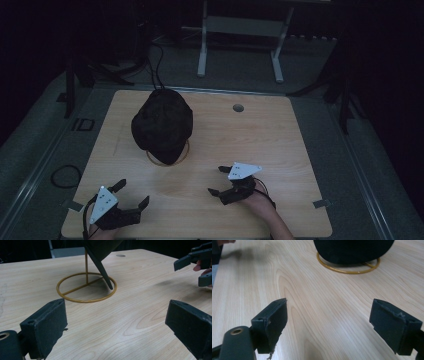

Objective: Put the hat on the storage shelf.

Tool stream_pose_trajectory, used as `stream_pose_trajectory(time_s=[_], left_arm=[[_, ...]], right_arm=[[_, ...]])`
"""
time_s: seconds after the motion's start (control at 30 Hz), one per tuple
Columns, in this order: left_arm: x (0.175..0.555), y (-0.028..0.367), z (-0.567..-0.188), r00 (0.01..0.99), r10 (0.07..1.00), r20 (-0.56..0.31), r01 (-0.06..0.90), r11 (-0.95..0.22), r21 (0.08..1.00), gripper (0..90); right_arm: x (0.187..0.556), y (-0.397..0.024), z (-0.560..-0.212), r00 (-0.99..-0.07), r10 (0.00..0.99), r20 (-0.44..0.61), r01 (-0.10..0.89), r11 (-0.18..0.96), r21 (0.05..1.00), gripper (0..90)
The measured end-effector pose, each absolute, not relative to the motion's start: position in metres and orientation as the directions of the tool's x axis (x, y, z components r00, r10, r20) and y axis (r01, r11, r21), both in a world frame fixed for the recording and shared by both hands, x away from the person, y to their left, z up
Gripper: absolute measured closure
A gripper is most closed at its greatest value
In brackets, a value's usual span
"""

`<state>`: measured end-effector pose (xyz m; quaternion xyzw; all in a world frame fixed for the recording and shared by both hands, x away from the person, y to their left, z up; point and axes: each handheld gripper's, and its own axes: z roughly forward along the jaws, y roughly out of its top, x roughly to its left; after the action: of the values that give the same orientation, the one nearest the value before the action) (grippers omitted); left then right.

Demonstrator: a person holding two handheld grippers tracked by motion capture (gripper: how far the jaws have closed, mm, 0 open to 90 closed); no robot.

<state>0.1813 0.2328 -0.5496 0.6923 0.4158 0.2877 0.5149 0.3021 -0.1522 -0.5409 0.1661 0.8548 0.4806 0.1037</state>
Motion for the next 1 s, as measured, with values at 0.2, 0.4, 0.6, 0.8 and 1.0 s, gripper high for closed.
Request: stream_pose_trajectory(time_s=[0.2, 0.4, 0.6, 0.8, 1.0], left_arm=[[0.182, 0.232, -0.55, 0.49, 0.871, -0.028, 0.284, -0.129, 0.95, 4.2], [0.183, 0.232, -0.552, 0.492, 0.87, -0.034, 0.295, -0.13, 0.947, 4.2], [0.183, 0.232, -0.554, 0.492, 0.87, -0.037, 0.299, -0.129, 0.945, 4.2], [0.185, 0.232, -0.555, 0.501, 0.864, -0.045, 0.307, -0.129, 0.943, 4.2], [0.185, 0.232, -0.556, 0.502, 0.863, -0.048, 0.312, -0.13, 0.941, 4.2]], right_arm=[[0.3, -0.167, -0.544, -0.915, 0.403, -0.025, 0.195, 0.493, 0.848, 14.6], [0.297, -0.181, -0.549, -0.906, 0.424, -0.015, 0.216, 0.491, 0.844, 14.6], [0.291, -0.197, -0.55, -0.896, 0.443, -0.01, 0.227, 0.479, 0.848, 14.6], [0.288, -0.218, -0.551, -0.895, 0.447, -0.012, 0.231, 0.484, 0.844, 14.5], [0.292, -0.232, -0.552, -0.877, 0.481, 0.001, 0.252, 0.457, 0.853, 14.5]])
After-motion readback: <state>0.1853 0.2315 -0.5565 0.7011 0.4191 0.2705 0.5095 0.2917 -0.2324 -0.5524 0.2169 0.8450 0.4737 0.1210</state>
